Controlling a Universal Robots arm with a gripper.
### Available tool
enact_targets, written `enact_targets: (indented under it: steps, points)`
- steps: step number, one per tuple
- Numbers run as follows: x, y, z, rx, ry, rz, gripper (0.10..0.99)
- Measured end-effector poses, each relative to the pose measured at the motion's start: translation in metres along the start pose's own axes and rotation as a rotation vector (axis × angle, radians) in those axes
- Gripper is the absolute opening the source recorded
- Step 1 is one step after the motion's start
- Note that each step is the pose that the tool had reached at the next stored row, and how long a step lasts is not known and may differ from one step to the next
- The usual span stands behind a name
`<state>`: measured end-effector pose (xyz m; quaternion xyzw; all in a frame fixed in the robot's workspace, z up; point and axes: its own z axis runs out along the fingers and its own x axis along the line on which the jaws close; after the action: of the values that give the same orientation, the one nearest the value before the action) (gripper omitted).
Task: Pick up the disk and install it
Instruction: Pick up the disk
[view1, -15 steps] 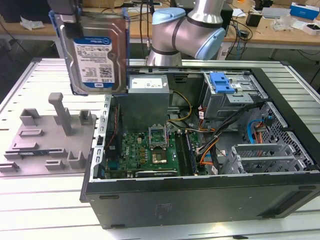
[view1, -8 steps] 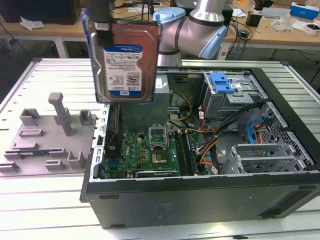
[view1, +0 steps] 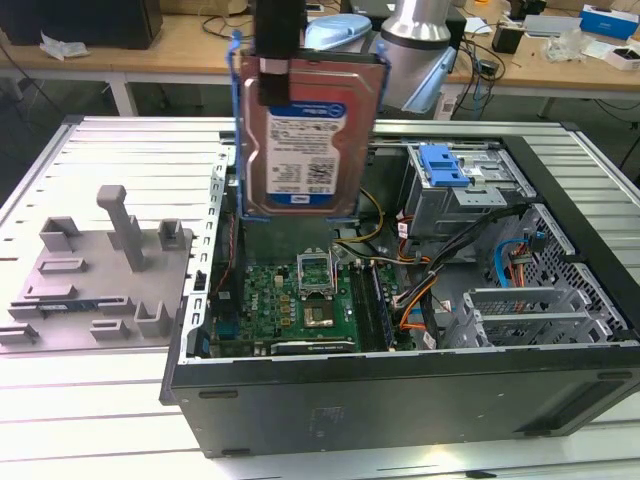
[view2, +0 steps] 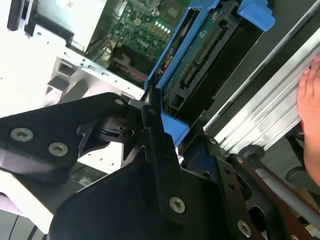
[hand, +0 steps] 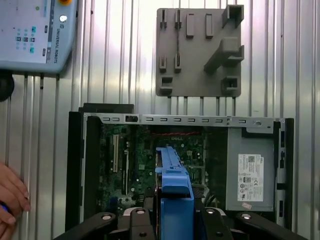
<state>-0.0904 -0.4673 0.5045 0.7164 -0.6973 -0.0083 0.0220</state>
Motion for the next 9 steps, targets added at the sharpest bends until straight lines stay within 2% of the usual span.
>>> enact_targets:
  steps: [3, 4, 8, 9]
  points:
    - [0.0056, -0.0137, -0.0005, 0.000, -0.0001, 0.000, 0.369]
    - [0.0086, -0.0212, -0.0007, -0.001, -0.0001, 0.000, 0.369]
    - [0.0161, -0.0404, -0.0014, -0.001, -0.0001, 0.000, 0.369]
    - [0.0190, -0.0479, -0.0017, -0.002, 0.0000, 0.000, 0.369]
